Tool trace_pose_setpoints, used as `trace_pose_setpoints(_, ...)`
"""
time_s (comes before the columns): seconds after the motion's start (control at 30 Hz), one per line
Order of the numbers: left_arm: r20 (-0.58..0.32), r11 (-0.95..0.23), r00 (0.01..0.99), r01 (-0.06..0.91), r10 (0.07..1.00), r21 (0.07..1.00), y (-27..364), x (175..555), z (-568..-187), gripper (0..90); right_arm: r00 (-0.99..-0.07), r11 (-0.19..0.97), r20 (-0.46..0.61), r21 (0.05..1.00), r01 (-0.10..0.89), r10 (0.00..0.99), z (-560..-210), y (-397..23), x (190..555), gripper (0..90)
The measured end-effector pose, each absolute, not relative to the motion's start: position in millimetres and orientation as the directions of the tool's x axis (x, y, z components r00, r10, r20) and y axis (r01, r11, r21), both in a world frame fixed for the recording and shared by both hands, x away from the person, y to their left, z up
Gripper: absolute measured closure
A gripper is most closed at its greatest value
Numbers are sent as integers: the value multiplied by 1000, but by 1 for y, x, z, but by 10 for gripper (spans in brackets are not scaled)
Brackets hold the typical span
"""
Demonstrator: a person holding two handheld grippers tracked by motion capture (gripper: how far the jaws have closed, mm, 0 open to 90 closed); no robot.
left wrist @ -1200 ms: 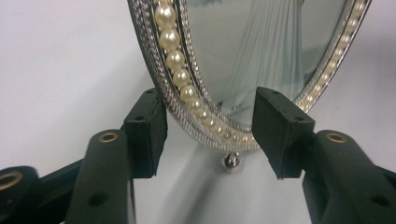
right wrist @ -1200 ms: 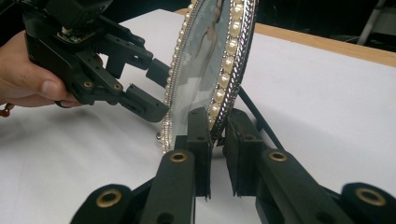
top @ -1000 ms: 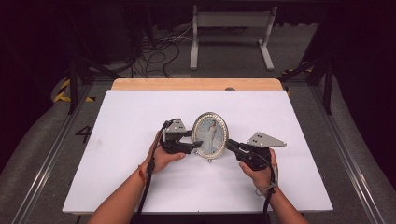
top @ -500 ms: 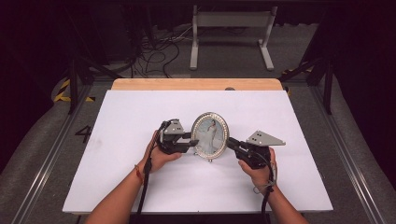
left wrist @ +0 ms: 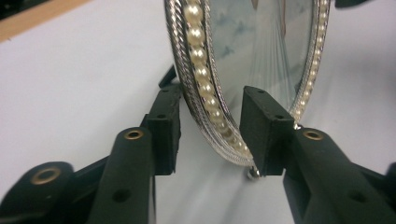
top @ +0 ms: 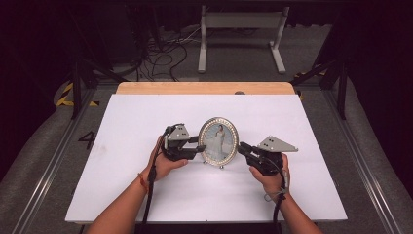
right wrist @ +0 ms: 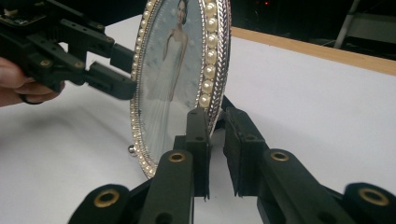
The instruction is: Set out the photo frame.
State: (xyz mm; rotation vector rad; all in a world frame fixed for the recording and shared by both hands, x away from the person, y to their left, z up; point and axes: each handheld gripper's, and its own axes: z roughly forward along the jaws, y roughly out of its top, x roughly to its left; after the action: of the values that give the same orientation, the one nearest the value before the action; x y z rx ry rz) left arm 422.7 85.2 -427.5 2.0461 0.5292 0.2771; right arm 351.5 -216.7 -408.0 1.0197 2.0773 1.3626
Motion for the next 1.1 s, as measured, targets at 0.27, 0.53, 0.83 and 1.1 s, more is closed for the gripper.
trace_pose_setpoints(0.27, -3, -444, 885, 238, 466, 864, 87, 423, -427, 671, -640, 258, 36, 896, 361, 768, -417, -211, 352, 776)
trace_pose_setpoints(0.53, 0, -456, 881, 245, 473, 856, 88, 418, -424, 686, -641, 253, 38, 900, 356, 766, -421, -210, 353, 786)
trace_pose_setpoints(0.83, 48, -489, 864, 237, 501, 839, 83, 403, -420, 671, -630, 233, 61, 898, 374, 775, -423, -213, 359, 779)
trace_pose_setpoints(1.1, 25, -483, 859, 263, 511, 835, 86, 402, -423, 683, -631, 243, 42, 901, 359, 775, -421, -209, 360, 780)
